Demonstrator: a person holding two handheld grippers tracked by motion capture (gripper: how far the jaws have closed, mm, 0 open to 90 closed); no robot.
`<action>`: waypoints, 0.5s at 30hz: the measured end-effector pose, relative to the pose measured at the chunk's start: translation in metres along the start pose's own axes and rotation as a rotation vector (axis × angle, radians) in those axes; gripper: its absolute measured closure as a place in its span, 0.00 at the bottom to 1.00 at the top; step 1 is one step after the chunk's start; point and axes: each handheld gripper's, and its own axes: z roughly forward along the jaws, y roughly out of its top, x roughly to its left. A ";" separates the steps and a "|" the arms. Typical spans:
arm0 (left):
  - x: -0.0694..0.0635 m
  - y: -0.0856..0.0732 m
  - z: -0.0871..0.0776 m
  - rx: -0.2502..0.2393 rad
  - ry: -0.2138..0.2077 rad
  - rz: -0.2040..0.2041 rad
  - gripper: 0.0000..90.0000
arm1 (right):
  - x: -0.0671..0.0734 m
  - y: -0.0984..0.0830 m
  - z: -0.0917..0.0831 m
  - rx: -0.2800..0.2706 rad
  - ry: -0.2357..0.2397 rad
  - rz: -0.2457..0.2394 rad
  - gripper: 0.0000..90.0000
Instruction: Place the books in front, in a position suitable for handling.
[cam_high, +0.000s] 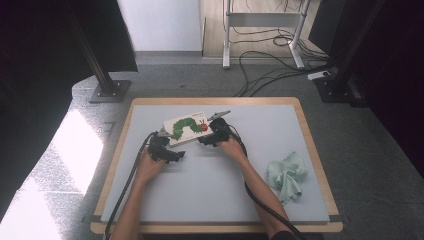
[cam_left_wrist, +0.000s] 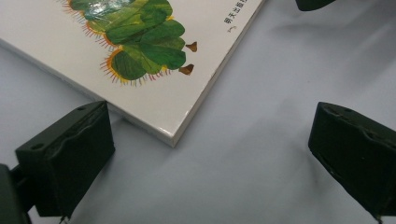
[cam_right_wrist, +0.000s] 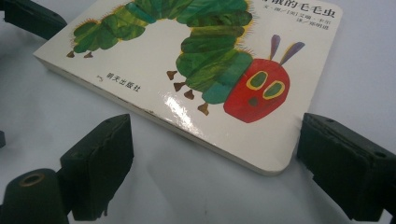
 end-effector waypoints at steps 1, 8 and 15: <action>-0.001 0.000 0.000 0.001 -0.002 -0.001 0.00 | 0.001 -0.001 -0.001 0.001 0.001 -0.002 0.12; -0.006 -0.004 -0.004 0.000 -0.011 -0.007 0.00 | 0.008 -0.010 -0.010 -0.007 0.008 -0.001 0.12; -0.015 -0.010 -0.009 0.002 -0.022 0.002 0.00 | 0.016 -0.019 -0.018 -0.014 0.012 -0.007 0.12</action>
